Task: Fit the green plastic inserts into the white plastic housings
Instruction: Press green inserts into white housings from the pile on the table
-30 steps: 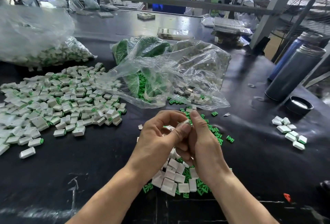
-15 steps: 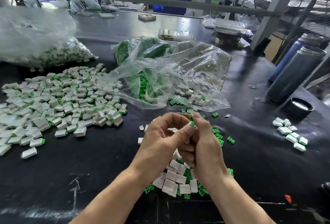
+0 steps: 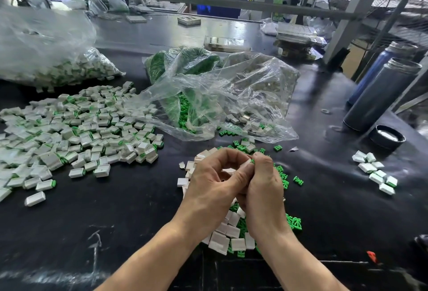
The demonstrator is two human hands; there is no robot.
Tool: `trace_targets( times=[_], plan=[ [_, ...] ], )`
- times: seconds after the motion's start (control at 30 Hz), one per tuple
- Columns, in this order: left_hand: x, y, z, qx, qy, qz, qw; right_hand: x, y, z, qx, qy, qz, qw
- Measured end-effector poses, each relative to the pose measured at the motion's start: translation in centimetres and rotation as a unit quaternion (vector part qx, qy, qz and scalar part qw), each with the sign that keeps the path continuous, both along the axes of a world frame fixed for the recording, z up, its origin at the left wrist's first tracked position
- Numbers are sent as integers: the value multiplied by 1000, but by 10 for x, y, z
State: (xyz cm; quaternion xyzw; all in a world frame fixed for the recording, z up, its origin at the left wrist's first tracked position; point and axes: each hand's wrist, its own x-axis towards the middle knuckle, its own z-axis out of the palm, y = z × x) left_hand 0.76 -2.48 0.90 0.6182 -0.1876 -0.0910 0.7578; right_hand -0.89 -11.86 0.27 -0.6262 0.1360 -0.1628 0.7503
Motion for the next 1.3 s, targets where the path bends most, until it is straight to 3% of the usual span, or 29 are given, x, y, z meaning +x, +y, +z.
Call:
trace_targets(
  times=[0.57,0.77,0.87,1.1,1.2,1.3],
  plan=[
    [0,0,-1,-10,6,-5,1000,1,-3,-6,-41,-10,-19,999],
    [3,1,-2,9,0,9,1000,0,-2,-4,10,-11,5,1000],
    [7,5,-3,15,-5,28,999,-3,-4,-1,-42,-35,7,998],
    [22,27,-3,158,-58,136,976,1,-24,0,-181,-17,-22,983],
    [35,49,-3,278,-83,182,940,1,-30,-1,-245,-8,-29,969],
    [51,74,-4,382,-101,268,879,0,-37,-2,-276,3,-24,961]
  ],
)
